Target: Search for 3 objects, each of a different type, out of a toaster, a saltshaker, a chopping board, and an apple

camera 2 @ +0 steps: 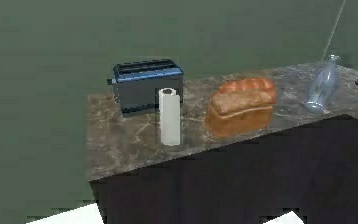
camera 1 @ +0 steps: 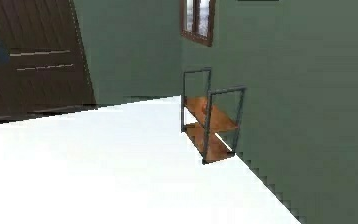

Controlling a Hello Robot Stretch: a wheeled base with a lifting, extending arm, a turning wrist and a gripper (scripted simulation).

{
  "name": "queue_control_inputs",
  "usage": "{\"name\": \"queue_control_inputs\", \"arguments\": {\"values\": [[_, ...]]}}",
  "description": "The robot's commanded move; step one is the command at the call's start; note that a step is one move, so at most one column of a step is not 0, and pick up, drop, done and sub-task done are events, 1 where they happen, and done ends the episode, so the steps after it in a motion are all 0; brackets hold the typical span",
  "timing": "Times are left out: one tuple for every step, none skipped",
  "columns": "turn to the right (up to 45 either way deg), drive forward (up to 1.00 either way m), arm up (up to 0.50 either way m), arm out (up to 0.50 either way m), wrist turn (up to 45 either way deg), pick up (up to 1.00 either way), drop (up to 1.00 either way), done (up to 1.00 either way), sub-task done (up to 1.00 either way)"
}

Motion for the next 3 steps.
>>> {"name": "queue_control_inputs", "arguments": {"values": [[0.0,0.8,0.0,0.0,0.0,0.0,0.0,0.0,0.0],[24.0,0.0,0.0,0.0,0.0,0.0,0.0,0.0,0.0],[0.0,0.2,0.0,0.0,0.0,0.0,0.0,0.0,0.0]]}}
